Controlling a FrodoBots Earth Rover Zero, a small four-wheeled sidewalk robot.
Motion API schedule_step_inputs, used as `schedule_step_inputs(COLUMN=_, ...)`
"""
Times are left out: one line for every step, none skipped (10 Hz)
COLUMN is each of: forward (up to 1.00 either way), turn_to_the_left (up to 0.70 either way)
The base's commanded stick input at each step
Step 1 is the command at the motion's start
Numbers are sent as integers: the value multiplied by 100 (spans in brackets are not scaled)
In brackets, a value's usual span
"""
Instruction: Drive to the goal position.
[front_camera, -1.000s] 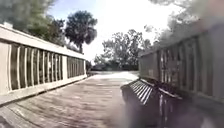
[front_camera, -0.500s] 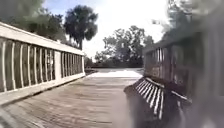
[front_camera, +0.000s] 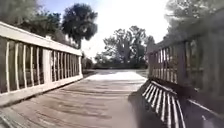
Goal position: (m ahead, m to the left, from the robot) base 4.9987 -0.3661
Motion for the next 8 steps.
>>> schedule_step_inputs(forward=85, turn_to_the_left=-20)
schedule_step_inputs(forward=85, turn_to_the_left=-8)
schedule_step_inputs(forward=85, turn_to_the_left=-34)
schedule_step_inputs(forward=85, turn_to_the_left=-31)
schedule_step_inputs(forward=85, turn_to_the_left=-11)
schedule_step_inputs(forward=85, turn_to_the_left=0)
schedule_step_inputs(forward=85, turn_to_the_left=-21)
schedule_step_inputs(forward=85, turn_to_the_left=-9)
